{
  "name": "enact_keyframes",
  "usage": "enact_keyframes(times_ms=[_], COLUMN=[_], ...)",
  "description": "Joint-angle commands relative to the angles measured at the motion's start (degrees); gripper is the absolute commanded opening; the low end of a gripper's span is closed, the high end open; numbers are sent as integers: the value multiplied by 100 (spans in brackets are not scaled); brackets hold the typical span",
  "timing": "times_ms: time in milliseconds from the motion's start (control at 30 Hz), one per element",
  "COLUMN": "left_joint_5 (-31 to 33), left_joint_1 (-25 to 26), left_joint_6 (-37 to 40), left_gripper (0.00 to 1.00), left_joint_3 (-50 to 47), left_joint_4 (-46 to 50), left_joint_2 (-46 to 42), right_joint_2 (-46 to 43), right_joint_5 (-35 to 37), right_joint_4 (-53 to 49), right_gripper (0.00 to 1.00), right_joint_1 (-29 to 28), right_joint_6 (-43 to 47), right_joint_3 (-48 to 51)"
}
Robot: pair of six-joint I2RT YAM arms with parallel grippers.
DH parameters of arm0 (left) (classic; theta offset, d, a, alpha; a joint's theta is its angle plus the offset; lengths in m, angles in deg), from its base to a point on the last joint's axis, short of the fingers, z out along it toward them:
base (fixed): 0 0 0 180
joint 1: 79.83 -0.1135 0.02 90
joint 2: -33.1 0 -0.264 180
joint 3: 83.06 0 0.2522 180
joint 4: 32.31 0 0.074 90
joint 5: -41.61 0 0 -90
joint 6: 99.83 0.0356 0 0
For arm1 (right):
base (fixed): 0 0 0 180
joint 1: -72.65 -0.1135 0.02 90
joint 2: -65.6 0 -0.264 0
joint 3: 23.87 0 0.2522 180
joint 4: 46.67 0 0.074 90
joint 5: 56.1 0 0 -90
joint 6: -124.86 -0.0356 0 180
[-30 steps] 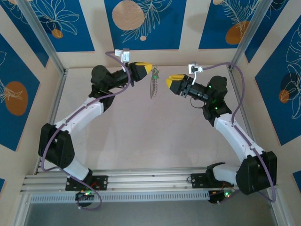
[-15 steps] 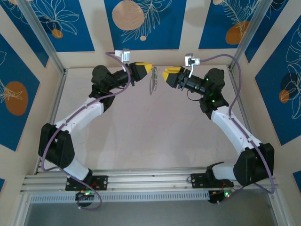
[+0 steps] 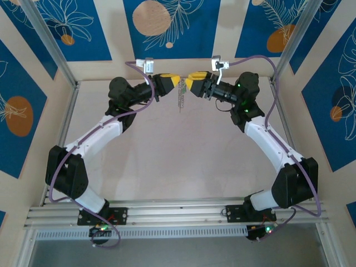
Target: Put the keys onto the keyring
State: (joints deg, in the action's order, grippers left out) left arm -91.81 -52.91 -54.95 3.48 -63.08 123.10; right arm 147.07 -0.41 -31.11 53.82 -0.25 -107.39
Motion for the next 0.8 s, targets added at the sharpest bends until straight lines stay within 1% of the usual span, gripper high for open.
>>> enact_keyframes(times_ms=[0,200,367,500,633,733,767], left_joint_5=[-141,-158,-180,-168,-168,-167,-167], left_joint_1=[53,75,90,101,111,115,121], left_joint_6=[-67,-58,-48,-41,-31,-20,-18], left_gripper=[0,0,0,0,0,0,0], left_joint_3=[174,218,246,263,274,286,290], left_joint_4=[-135,-126,-117,-108,-89,-84,-82], left_joint_2=[-17,17,34,44,43,44,40], right_joint_2=[95,156,172,217,244,251,246], right_joint_5=[-132,-234,-241,-278,-365,-422,-435], right_joint_4=[90,92,55,45,8,-40,-59], right_gripper=[49,45,36,23,17,3,0], right_joint_1=[-44,-85,-107,-118,-121,-132,-130], right_joint_6=[57,56,75,75,83,109,127], right_joint_3=[-240,-292,-326,-360,-389,-398,-407])
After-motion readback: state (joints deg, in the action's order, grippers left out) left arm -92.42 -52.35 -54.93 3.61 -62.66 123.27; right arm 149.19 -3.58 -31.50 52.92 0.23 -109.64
